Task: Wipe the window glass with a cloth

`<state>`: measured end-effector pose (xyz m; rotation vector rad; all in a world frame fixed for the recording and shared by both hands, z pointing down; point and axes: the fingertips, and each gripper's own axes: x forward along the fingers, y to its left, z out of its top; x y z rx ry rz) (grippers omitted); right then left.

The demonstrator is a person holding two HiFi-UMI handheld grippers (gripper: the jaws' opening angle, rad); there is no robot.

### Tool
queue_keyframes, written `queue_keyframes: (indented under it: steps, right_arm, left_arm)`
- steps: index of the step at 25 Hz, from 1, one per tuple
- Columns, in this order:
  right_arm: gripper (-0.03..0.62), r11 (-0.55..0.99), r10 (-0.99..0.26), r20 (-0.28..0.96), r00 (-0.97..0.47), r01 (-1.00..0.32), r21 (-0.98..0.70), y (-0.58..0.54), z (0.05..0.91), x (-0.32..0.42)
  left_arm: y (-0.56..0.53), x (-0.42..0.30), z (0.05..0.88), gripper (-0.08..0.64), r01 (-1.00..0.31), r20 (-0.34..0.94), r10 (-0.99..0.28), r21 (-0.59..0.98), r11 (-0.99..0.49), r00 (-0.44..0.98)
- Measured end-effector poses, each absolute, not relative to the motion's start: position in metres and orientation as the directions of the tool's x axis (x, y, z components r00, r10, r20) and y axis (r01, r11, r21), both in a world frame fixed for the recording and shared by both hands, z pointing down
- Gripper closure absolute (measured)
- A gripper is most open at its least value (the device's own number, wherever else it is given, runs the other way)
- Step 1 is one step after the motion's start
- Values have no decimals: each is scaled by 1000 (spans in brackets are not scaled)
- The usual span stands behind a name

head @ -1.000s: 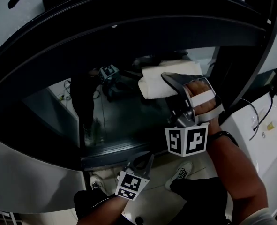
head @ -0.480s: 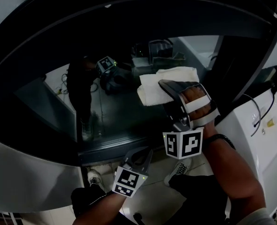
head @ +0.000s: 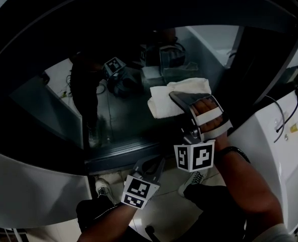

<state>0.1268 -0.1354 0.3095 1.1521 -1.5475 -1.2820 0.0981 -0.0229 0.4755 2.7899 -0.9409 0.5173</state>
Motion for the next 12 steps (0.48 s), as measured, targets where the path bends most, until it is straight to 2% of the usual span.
queue_keyframes:
  steps: [12]
  right_arm:
    - [503,179,-947,124,-295,-168,969,-137,313,128]
  left_arm:
    - [-18,105,442,543,-608,437,-524,69,-791,731]
